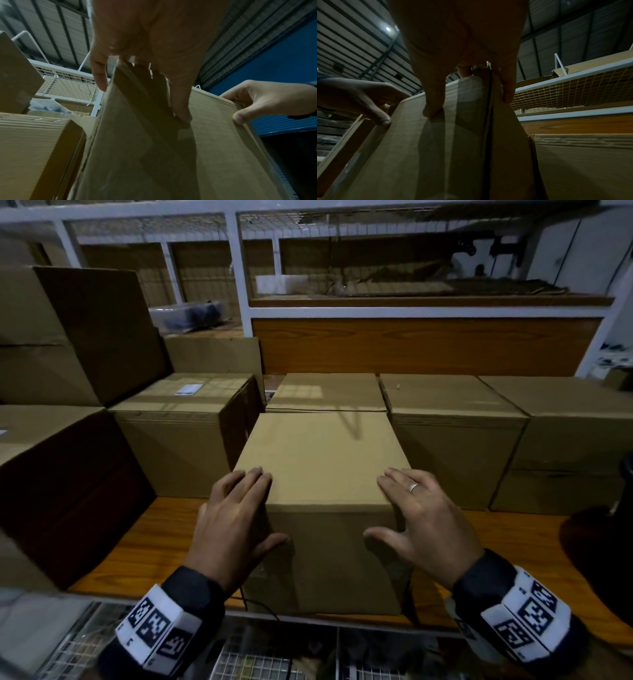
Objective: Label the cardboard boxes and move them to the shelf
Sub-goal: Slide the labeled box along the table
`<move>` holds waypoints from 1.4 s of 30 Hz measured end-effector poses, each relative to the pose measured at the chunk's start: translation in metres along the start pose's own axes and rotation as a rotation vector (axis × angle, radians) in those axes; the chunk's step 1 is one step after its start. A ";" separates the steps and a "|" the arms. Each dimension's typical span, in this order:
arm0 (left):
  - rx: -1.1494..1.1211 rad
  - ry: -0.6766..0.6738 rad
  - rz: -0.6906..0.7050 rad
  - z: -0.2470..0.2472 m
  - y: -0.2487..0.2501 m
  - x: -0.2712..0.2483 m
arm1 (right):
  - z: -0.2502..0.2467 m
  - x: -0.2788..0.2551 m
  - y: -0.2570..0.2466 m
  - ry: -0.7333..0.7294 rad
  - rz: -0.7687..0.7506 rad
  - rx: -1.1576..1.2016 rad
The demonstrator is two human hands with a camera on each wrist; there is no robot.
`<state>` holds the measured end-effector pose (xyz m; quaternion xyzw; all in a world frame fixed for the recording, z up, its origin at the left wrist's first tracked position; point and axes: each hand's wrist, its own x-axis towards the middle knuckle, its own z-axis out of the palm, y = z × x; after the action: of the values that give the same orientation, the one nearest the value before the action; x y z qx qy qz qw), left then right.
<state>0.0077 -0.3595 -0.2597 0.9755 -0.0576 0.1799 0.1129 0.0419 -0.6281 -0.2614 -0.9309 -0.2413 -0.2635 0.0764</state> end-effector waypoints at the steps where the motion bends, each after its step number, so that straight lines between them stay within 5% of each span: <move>1: 0.003 -0.008 0.000 -0.001 0.001 0.000 | -0.002 0.000 0.000 0.006 -0.006 0.013; 11: 0.049 0.138 0.039 -0.009 -0.001 0.003 | -0.021 0.001 0.004 0.049 0.028 0.121; 19: 0.110 -0.106 -0.145 -0.004 -0.005 0.007 | -0.018 0.002 -0.002 -0.357 0.163 0.027; 33: 0.003 -0.124 -0.148 -0.005 0.000 0.009 | -0.012 0.001 -0.014 -0.328 0.389 0.196; 42: -0.032 -0.112 -0.159 -0.006 0.002 0.008 | -0.013 0.000 -0.013 -0.319 0.379 0.205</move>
<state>0.0125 -0.3609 -0.2511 0.9836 0.0108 0.1148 0.1388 0.0295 -0.6204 -0.2500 -0.9766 -0.0971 -0.0689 0.1791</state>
